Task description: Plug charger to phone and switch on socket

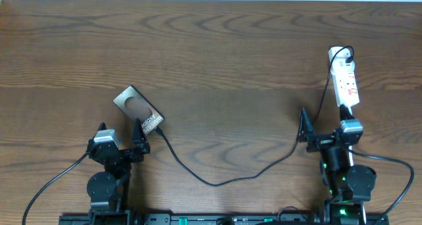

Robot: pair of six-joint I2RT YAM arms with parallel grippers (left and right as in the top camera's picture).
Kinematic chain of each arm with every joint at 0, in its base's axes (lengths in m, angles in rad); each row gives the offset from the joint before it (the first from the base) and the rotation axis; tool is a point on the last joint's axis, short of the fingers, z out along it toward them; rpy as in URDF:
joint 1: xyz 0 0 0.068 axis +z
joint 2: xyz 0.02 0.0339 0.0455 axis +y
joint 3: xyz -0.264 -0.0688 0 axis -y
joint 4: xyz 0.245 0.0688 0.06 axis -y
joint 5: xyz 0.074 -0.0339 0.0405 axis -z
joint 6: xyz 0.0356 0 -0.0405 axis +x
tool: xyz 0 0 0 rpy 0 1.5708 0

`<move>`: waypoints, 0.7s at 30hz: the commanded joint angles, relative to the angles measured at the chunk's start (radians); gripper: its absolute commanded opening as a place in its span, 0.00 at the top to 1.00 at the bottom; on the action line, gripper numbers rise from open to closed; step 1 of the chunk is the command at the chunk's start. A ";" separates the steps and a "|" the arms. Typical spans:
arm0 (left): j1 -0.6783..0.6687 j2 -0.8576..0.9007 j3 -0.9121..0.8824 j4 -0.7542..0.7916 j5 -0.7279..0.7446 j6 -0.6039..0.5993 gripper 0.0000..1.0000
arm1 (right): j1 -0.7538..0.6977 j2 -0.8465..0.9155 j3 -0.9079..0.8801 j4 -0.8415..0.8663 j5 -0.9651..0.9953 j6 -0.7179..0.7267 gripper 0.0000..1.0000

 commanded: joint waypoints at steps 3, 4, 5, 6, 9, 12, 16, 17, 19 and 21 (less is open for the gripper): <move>0.005 -0.005 -0.015 -0.042 -0.014 0.013 0.10 | 0.009 -0.133 -0.005 -0.174 0.045 -0.029 0.01; 0.005 -0.005 -0.015 -0.042 -0.014 0.013 0.10 | 0.009 -0.157 -0.005 -0.229 0.051 -0.030 0.01; 0.005 -0.005 -0.015 -0.042 -0.014 0.013 0.10 | 0.009 -0.195 -0.005 -0.317 0.062 -0.030 0.01; 0.005 -0.005 -0.015 -0.042 -0.014 0.013 0.10 | 0.009 -0.220 -0.005 -0.377 0.071 -0.029 0.01; 0.005 -0.005 -0.015 -0.042 -0.014 0.013 0.10 | 0.010 -0.296 -0.005 -0.479 0.105 -0.030 0.01; 0.005 -0.005 -0.015 -0.042 -0.014 0.013 0.10 | 0.010 -0.362 -0.005 -0.479 0.104 -0.049 0.01; 0.005 -0.005 -0.015 -0.042 -0.014 0.013 0.10 | 0.012 -0.383 -0.005 -0.478 0.104 -0.048 0.01; 0.005 -0.005 -0.015 -0.042 -0.014 0.013 0.10 | 0.013 -0.383 -0.005 -0.479 0.103 -0.048 0.01; 0.005 -0.005 -0.015 -0.042 -0.014 0.013 0.10 | 0.013 -0.383 -0.005 -0.478 0.104 -0.048 0.01; 0.005 -0.005 -0.015 -0.042 -0.014 0.013 0.10 | 0.013 -0.383 -0.005 -0.478 0.103 -0.048 0.01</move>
